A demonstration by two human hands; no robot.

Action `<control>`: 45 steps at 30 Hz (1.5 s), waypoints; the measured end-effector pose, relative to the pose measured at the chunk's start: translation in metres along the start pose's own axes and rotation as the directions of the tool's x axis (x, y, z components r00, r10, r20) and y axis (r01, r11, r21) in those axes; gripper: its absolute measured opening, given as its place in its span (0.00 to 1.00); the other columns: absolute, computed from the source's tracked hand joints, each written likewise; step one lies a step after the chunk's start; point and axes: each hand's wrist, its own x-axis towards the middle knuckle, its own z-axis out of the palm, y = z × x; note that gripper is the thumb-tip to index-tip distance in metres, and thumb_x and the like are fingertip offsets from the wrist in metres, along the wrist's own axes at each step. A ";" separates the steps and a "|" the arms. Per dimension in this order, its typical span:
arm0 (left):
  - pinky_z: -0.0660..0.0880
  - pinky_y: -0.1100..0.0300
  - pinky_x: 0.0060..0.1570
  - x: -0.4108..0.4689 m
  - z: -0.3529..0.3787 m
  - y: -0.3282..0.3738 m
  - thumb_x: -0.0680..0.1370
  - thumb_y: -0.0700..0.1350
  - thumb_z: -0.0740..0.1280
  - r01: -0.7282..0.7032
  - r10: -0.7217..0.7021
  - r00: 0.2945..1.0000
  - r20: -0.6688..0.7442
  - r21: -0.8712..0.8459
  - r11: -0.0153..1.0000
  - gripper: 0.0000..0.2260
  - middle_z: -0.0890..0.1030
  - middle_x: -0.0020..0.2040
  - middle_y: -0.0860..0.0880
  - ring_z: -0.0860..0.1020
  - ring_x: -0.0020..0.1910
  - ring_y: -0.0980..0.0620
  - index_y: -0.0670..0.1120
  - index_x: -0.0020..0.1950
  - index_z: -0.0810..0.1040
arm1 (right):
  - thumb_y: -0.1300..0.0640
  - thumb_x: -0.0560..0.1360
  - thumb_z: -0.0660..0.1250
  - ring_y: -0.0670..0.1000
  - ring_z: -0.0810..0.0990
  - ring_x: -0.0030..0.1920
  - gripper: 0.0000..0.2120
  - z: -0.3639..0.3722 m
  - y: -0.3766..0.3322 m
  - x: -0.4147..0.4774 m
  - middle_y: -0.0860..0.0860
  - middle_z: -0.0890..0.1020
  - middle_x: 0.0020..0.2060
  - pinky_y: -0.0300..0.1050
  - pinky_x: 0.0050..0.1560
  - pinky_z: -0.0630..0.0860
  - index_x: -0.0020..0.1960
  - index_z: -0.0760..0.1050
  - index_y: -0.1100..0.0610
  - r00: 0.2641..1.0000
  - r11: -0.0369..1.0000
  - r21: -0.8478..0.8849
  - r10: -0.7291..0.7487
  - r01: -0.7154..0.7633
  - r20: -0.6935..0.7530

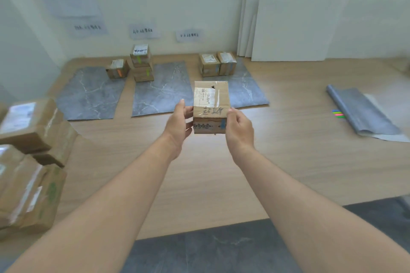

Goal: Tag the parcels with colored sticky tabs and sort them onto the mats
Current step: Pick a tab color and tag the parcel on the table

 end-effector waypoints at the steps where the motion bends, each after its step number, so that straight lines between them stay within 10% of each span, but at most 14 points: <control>1: 0.68 0.56 0.65 -0.006 0.002 0.013 0.85 0.59 0.47 -0.021 0.021 1.000 0.004 0.007 1.000 0.25 0.82 0.55 0.56 0.78 0.55 0.53 0.50 0.63 0.80 | 0.49 0.82 0.56 0.44 0.79 0.47 0.15 -0.004 -0.014 -0.002 0.44 0.84 0.45 0.40 0.44 0.74 0.53 0.82 0.48 1.000 1.000 0.003 -0.018 0.018 -0.004; 21: 0.74 0.53 0.58 -0.037 0.039 0.179 0.85 0.59 0.48 -0.283 0.281 0.959 0.042 0.042 0.958 0.24 0.83 0.47 0.51 0.80 0.47 0.51 0.48 0.52 0.80 | 0.49 0.81 0.54 0.50 0.72 0.37 0.19 -0.049 -0.174 0.027 0.51 0.77 0.36 0.47 0.39 0.69 0.45 0.77 0.61 0.981 0.981 0.039 -0.189 0.191 -0.050; 36: 0.75 0.63 0.42 0.190 0.153 0.200 0.85 0.56 0.52 -0.236 0.233 0.965 -0.124 -0.006 0.972 0.20 0.81 0.43 0.54 0.78 0.41 0.55 0.52 0.46 0.81 | 0.48 0.80 0.51 0.48 0.82 0.53 0.21 -0.044 -0.145 0.294 0.44 0.86 0.48 0.44 0.52 0.76 0.54 0.83 0.46 0.979 0.984 0.173 -0.066 0.032 0.192; 45: 0.76 0.65 0.41 0.311 0.147 0.191 0.85 0.56 0.51 -0.181 0.174 0.967 -0.183 -0.020 0.983 0.20 0.83 0.39 0.57 0.81 0.41 0.58 0.51 0.51 0.81 | 0.51 0.83 0.50 0.45 0.82 0.47 0.20 0.011 -0.124 0.405 0.43 0.86 0.46 0.39 0.43 0.75 0.49 0.81 0.40 0.965 0.968 0.232 0.033 -0.095 0.259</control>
